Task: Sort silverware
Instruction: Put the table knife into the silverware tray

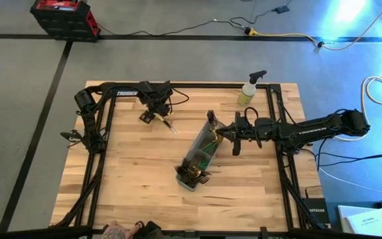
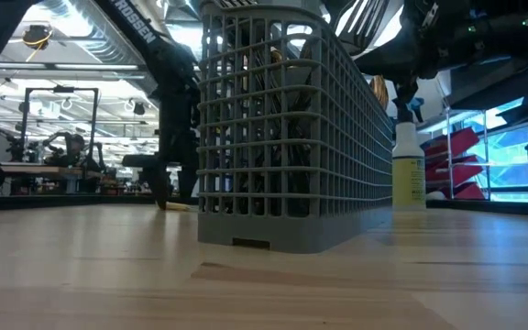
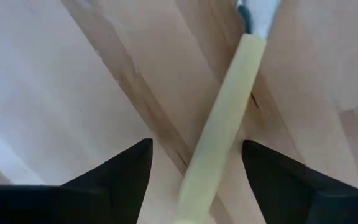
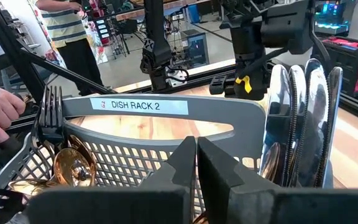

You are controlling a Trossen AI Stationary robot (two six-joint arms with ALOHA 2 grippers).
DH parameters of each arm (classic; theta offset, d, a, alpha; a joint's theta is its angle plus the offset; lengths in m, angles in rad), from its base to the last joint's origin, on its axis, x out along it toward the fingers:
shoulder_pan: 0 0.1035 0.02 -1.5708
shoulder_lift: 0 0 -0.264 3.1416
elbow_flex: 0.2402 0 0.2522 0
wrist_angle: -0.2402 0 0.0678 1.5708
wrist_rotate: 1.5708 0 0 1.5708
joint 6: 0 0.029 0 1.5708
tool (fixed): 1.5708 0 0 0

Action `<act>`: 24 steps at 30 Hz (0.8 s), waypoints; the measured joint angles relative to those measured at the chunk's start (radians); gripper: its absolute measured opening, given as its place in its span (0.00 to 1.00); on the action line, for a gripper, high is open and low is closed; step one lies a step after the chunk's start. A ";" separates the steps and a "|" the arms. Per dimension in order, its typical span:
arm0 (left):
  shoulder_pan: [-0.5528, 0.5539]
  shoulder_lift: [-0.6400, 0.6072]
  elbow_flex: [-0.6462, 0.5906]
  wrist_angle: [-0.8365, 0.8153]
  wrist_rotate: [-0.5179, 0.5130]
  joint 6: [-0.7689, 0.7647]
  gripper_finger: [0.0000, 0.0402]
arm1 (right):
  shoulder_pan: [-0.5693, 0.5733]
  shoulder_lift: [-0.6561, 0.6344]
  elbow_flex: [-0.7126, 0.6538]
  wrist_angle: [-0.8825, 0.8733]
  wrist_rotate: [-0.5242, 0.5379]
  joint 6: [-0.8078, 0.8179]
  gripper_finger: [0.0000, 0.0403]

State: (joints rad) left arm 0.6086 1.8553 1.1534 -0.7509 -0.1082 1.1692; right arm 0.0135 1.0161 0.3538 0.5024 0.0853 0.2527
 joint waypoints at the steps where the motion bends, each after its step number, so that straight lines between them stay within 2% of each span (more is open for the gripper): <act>1: 0.000 0.000 0.000 0.000 -0.001 0.004 0.58 | 0.000 0.000 0.000 -0.002 0.000 0.000 0.00; 4: 0.000 0.000 0.000 -0.002 0.000 0.013 0.53 | 0.000 0.000 0.000 -0.002 0.000 0.000 0.00; 10: 0.000 0.001 -0.001 -0.016 0.003 0.015 0.34 | 0.000 0.000 0.000 -0.002 -0.001 0.000 0.00; 18: -0.016 0.002 -0.001 -0.051 -0.026 0.011 0.21 | 0.000 0.001 -0.001 -0.003 -0.001 0.000 0.00; 24: -0.035 -0.001 0.006 -0.128 -0.081 -0.062 0.09 | 0.000 0.001 -0.001 -0.003 -0.001 -0.001 0.00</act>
State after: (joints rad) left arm 0.5732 1.8545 1.1598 -0.8790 -0.1889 1.1072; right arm 0.0135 1.0168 0.3527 0.4995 0.0845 0.2520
